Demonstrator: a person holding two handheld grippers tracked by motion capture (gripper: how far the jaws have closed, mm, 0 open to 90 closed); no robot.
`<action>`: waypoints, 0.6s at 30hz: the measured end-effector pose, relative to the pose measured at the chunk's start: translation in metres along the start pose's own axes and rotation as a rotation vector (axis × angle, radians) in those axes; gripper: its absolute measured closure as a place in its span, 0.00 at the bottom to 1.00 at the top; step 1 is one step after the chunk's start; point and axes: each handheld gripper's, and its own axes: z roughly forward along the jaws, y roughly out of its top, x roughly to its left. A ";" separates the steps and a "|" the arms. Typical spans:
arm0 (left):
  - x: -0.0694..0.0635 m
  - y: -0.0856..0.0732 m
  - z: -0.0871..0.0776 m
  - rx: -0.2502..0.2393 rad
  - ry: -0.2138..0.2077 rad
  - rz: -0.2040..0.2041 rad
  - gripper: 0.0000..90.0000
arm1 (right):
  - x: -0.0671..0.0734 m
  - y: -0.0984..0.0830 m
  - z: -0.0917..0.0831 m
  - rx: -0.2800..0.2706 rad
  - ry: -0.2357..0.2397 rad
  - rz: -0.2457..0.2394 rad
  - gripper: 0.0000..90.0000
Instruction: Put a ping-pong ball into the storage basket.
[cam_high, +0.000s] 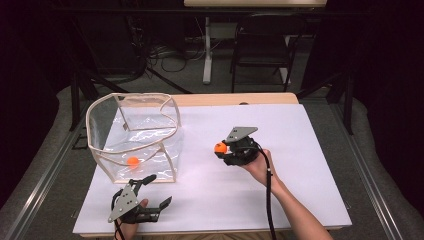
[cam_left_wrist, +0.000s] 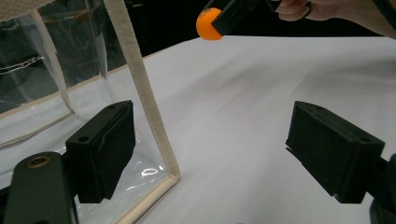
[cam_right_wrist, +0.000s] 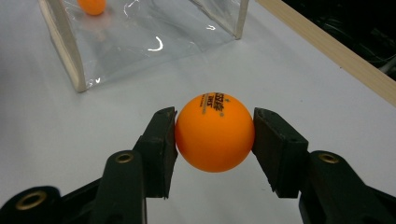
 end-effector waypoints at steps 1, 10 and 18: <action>0.000 0.000 0.000 -0.001 0.001 0.000 0.17 | 0.001 0.000 0.001 -0.003 0.001 -0.004 0.56; 0.000 0.000 0.000 -0.001 0.002 -0.001 0.17 | 0.011 0.003 0.004 -0.023 0.020 -0.014 0.56; 0.000 0.000 0.000 0.001 -0.001 -0.002 0.17 | 0.014 0.004 0.007 -0.028 0.030 -0.018 0.56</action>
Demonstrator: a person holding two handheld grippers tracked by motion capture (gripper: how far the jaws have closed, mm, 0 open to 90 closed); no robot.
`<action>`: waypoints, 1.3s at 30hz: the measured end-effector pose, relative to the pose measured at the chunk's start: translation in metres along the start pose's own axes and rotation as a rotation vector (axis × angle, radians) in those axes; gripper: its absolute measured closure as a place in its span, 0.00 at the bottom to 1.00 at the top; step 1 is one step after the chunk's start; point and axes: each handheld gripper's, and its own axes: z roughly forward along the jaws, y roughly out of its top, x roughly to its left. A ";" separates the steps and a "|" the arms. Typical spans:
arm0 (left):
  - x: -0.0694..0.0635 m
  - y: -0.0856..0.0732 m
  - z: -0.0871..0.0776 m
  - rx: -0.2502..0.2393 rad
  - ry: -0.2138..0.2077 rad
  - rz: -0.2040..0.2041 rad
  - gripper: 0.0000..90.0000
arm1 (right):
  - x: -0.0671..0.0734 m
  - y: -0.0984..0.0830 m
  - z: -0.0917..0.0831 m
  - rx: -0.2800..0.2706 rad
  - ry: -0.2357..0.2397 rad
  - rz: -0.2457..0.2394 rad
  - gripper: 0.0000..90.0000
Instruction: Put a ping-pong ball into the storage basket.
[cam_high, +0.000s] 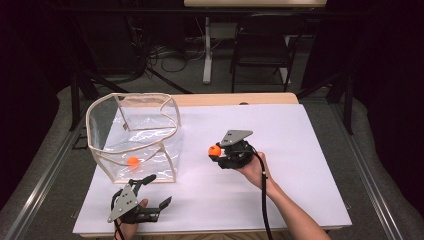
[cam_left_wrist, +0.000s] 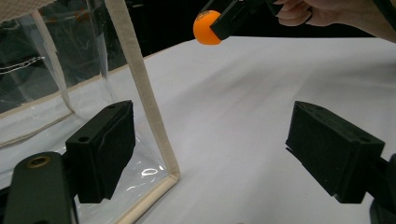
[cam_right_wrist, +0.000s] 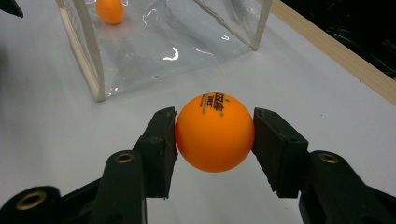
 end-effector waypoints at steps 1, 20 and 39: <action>0.000 0.000 0.000 0.000 -0.001 0.001 0.17 | 0.001 0.000 0.001 0.000 0.003 -0.002 0.56; 0.000 0.000 0.001 -0.001 0.000 0.002 0.17 | 0.004 0.009 0.005 -0.019 0.024 -0.001 0.56; 0.000 0.000 0.000 0.000 -0.003 0.005 0.17 | 0.005 0.026 -0.002 -0.061 0.028 -0.009 0.56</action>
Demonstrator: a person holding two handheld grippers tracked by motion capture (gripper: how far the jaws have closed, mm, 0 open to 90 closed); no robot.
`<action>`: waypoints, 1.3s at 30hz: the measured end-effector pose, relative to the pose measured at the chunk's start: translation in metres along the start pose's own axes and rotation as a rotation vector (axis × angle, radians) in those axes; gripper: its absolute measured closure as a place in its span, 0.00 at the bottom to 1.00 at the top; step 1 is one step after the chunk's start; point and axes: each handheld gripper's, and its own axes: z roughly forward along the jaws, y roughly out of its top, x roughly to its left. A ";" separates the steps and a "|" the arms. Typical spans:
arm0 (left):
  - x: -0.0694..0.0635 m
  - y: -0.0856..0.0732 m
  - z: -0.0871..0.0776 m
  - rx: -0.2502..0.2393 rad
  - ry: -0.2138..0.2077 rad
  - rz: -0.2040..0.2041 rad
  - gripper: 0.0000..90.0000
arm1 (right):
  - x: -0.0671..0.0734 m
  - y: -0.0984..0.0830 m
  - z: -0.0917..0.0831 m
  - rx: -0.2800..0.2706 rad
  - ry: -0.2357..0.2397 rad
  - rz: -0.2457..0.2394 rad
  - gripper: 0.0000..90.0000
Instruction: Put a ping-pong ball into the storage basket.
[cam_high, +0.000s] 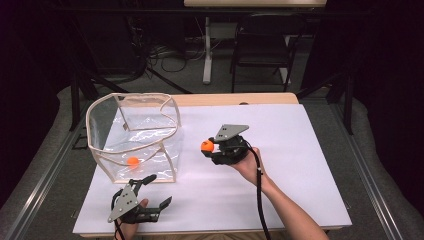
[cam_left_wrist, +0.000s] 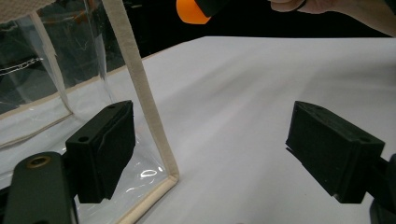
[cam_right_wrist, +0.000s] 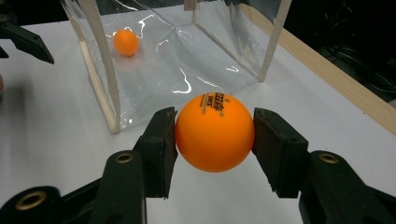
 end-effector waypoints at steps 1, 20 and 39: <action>0.000 0.000 0.000 -0.001 0.000 -0.002 0.17 | 0.000 0.001 0.000 -0.003 0.000 0.003 0.56; 0.001 0.000 0.001 -0.004 -0.005 -0.003 0.17 | -0.003 0.016 -0.007 -0.031 -0.007 0.012 0.56; 0.001 0.000 0.002 -0.005 -0.005 -0.005 0.17 | -0.005 0.039 -0.008 -0.036 -0.011 -0.005 0.56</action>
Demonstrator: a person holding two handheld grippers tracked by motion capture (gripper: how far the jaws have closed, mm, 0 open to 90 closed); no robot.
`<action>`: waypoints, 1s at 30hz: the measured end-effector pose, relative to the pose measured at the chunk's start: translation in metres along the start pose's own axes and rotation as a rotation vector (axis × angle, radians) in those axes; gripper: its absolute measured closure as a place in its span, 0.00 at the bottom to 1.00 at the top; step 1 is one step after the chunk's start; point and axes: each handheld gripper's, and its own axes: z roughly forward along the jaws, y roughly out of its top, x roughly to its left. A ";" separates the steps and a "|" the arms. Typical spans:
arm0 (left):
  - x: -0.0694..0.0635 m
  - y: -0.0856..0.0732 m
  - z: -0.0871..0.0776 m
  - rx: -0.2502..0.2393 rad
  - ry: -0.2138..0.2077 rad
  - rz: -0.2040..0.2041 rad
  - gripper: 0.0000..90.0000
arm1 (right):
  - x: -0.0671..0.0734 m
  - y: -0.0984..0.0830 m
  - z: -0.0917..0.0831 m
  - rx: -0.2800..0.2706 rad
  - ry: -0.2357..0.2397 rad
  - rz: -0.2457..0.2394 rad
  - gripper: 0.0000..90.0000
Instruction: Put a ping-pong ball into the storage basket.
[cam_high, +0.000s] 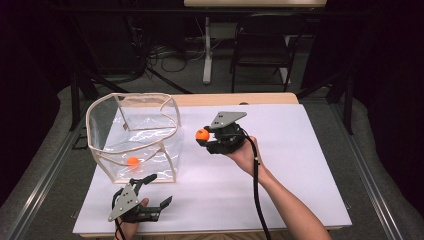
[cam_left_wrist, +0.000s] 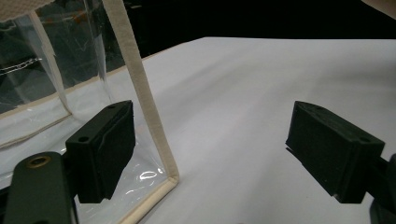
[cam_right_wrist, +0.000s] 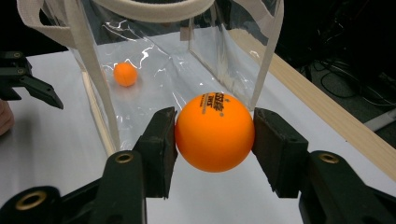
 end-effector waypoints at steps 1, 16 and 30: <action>0.000 0.000 0.000 0.000 0.000 0.000 0.17 | 0.000 0.001 0.000 -0.001 0.001 -0.002 0.56; 0.000 0.000 0.000 -0.001 0.000 0.000 0.17 | -0.002 0.015 0.001 0.002 -0.001 -0.011 0.56; 0.001 0.000 0.000 -0.003 0.002 -0.001 0.17 | -0.003 0.027 0.002 0.001 -0.004 -0.023 0.56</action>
